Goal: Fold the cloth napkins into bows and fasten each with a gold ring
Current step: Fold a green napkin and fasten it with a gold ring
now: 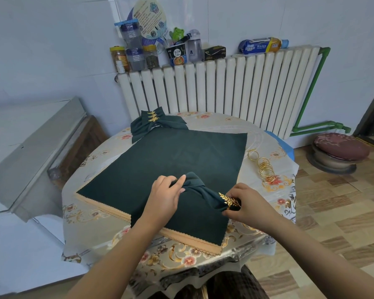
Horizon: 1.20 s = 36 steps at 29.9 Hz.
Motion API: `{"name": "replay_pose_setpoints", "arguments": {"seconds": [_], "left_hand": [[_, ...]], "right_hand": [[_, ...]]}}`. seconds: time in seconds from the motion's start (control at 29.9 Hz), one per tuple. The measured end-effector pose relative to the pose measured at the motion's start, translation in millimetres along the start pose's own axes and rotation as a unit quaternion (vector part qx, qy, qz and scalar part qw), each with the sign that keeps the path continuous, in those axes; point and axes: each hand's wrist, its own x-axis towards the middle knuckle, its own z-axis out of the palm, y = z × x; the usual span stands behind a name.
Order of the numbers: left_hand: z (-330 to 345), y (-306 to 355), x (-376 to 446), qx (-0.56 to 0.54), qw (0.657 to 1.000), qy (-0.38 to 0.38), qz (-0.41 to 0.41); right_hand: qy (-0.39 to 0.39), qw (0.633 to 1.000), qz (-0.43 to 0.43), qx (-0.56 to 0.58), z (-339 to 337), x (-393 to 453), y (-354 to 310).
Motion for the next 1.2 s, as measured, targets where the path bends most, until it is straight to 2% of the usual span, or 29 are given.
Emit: {"name": "replay_pose_setpoints", "arguments": {"seconds": [0.17, 0.3, 0.47, 0.57, 0.7, 0.84, 1.04, 1.2], "left_hand": [[5.5, 0.2, -6.5, -0.017, 0.999, -0.019, -0.032], [11.8, 1.4, -12.1, -0.032, 0.996, -0.042, -0.07], [15.8, 0.7, -16.4, -0.06, 0.988, -0.069, -0.122], [17.1, 0.8, -18.6, -0.07, 0.987, -0.075, -0.127], [16.0, 1.7, -17.4, -0.063, 0.989, -0.069, -0.113], [14.6, 1.4, -16.3, -0.042, 0.995, -0.059, -0.075], [13.6, 0.7, -15.8, -0.038, 0.996, -0.048, -0.067], [13.6, 0.1, -17.7, -0.06, 0.993, -0.056, -0.08]], "right_hand": [[-0.011, 0.999, 0.04, 0.026, 7.8, -1.7, -1.1], [0.048, 0.985, 0.113, 0.121, 19.6, -3.0, 3.7], [0.119, 0.975, 0.146, 0.12, 34.4, -4.6, 6.8], [0.14, 0.962, 0.177, 0.156, 38.6, -6.5, 7.1], [0.105, 0.964, 0.197, 0.147, 37.1, -4.1, 7.0], [0.015, 0.982, 0.177, 0.06, 30.5, 3.1, 1.8], [-0.012, 0.984, 0.155, 0.087, 32.9, 6.9, -4.9], [0.014, 0.985, 0.151, 0.082, 36.4, 5.6, -0.2]]}}
